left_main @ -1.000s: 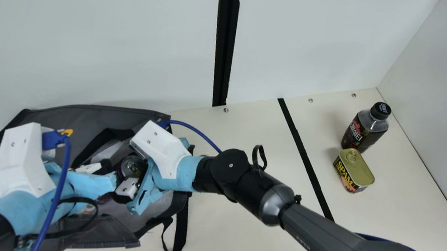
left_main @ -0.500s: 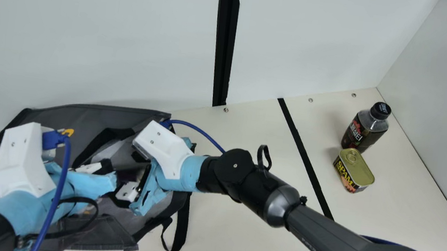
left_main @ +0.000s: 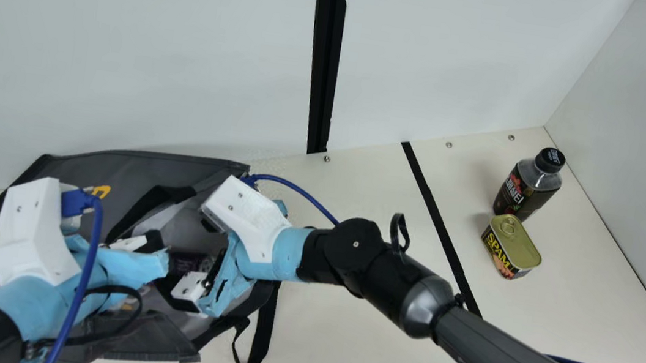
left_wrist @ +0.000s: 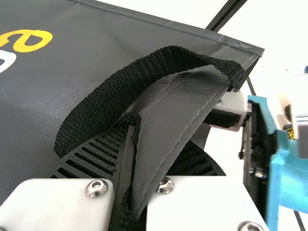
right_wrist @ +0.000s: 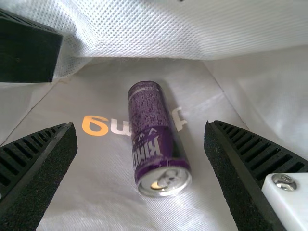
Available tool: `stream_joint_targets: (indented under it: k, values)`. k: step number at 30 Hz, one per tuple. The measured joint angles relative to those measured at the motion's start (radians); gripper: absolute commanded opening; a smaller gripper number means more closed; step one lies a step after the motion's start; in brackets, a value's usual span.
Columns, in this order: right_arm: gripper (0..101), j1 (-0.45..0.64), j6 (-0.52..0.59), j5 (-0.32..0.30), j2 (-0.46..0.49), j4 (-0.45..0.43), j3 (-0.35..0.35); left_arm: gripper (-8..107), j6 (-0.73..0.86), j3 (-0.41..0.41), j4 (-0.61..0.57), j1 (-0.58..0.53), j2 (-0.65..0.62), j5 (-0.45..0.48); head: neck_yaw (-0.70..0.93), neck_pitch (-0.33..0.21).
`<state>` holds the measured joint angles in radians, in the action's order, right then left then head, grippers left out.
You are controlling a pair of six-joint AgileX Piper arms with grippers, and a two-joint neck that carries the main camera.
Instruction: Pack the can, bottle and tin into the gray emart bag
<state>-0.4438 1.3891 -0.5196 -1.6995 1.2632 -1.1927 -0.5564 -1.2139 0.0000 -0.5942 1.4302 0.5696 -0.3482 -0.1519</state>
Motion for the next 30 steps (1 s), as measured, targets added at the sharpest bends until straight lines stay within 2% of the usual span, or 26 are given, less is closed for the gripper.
stream_joint_targets:
  k: [15, 30]
  values:
    - [91, 0.06, -0.035, -0.056, 0.103, -0.065, 0.045, 10, 0.0, 0.0, 0.0, 0.0, 0.0, 0.0, 0.0, 0.0]
    - [91, 0.126, -0.058, -0.131, 0.193, -0.128, 0.058, 10, 0.0, 0.0, 0.0, 0.0, 0.0, 0.0, 0.002, 0.0]
